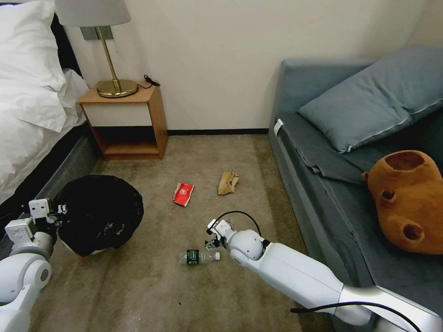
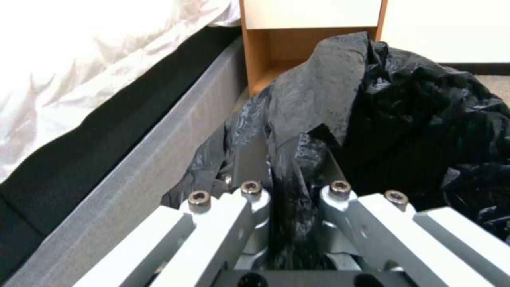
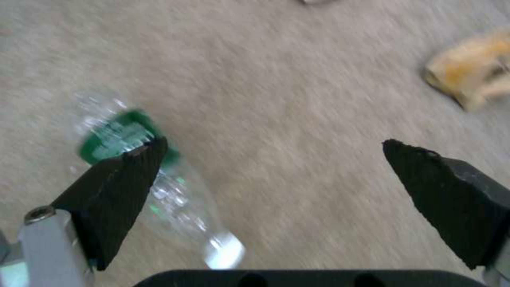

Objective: Pick up the trash bin, then pick up the garbage on the floor and place it into the trash bin.

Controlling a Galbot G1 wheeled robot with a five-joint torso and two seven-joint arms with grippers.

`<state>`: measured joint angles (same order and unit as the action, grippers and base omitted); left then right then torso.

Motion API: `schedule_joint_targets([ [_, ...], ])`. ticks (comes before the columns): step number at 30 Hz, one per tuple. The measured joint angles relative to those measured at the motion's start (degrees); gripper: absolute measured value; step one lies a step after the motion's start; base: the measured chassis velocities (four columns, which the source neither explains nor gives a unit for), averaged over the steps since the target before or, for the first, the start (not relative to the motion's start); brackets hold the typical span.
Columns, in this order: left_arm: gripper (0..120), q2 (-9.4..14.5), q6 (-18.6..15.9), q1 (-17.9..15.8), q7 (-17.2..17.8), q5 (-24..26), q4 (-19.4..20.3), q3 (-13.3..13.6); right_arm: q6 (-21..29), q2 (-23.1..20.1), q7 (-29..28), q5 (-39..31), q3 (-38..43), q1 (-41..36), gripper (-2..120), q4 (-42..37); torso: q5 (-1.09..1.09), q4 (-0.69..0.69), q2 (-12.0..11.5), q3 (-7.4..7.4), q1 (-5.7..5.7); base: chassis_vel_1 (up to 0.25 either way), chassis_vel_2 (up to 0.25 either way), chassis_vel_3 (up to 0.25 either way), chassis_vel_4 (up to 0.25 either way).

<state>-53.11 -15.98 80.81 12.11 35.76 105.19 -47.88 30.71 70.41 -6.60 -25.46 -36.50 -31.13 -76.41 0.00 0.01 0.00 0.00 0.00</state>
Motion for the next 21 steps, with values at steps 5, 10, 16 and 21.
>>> schedule_joint_targets([
  [5, 6, 0.5, -0.8, 0.0, 0.5, 0.2, 1.2, 0.0, -1.8, 0.7, 2.7, 1.4, -1.5, -0.7, 100, 0.4, 0.00, -0.01, 0.0, 0.00, 0.00, 0.000, 0.000, 0.000, 0.000],
  [10, 6, 0.6, -1.3, 0.1, 1.0, 0.4, 2.3, 0.0, -4.7, 1.6, 6.5, 3.1, -3.0, -0.9, 100, 1.6, 0.00, -0.01, 0.0, 0.00, 0.00, 0.000, 0.000, 0.000, 0.000],
  [16, 6, 0.0, -1.3, 0.9, 1.0, 0.4, 2.9, -0.5, -9.7, 2.5, 13.1, 5.9, -4.2, 0.2, 100, 6.1, -0.01, 0.00, 0.0, 0.00, 0.00, 0.000, 0.000, 0.000, 0.000],
  [21, 6, -0.2, -1.3, 1.7, 0.9, 0.4, 3.5, -1.0, -12.2, 3.5, 17.0, 8.7, -4.1, 1.3, 100, 10.8, 0.00, 0.00, 0.0, 0.00, 0.00, 0.000, 0.000, 0.000, 0.000],
])
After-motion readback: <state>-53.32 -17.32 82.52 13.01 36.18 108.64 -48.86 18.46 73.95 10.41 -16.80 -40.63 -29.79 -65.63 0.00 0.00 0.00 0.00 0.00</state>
